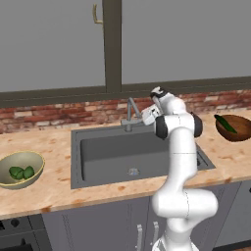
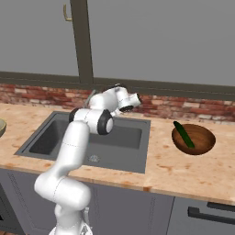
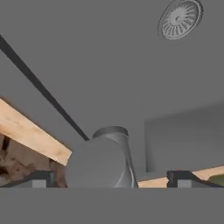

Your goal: Pick the avocados from the sink and place them in one bowl. Place the cucumber in the other bowl. Then turn off the sink faucet.

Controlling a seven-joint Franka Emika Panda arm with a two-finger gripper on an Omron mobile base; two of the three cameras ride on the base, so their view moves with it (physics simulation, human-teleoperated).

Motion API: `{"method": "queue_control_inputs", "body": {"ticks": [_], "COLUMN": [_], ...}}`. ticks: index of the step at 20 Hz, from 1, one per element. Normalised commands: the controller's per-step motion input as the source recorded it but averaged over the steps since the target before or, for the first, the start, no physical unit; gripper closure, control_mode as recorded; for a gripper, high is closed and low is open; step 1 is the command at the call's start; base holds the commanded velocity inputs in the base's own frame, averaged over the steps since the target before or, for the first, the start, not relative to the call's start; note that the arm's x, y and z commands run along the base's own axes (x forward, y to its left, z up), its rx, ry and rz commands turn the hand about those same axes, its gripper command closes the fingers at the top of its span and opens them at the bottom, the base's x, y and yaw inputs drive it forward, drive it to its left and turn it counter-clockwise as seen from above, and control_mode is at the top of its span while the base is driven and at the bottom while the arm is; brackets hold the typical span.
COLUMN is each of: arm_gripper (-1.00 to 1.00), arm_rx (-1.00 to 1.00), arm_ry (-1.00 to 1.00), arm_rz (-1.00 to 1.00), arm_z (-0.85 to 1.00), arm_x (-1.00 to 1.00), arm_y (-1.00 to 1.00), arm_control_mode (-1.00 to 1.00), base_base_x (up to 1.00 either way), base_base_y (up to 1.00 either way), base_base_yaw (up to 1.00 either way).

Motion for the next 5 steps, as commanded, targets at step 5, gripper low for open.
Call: {"method": "queue_control_inputs", "body": {"ticks": [5], "arm_gripper": [-1.00], "arm_rx": [-0.11], "arm_ry": [-0.09], "arm_rz": [0.01], "arm_z": [0.00], "arm_x": [-0.08], "arm_y": [0.98], "arm_control_mode": [-1.00], "base_base_x": [0.00], "base_base_y": [0.00], "base_base_yaw": [0.00]}}
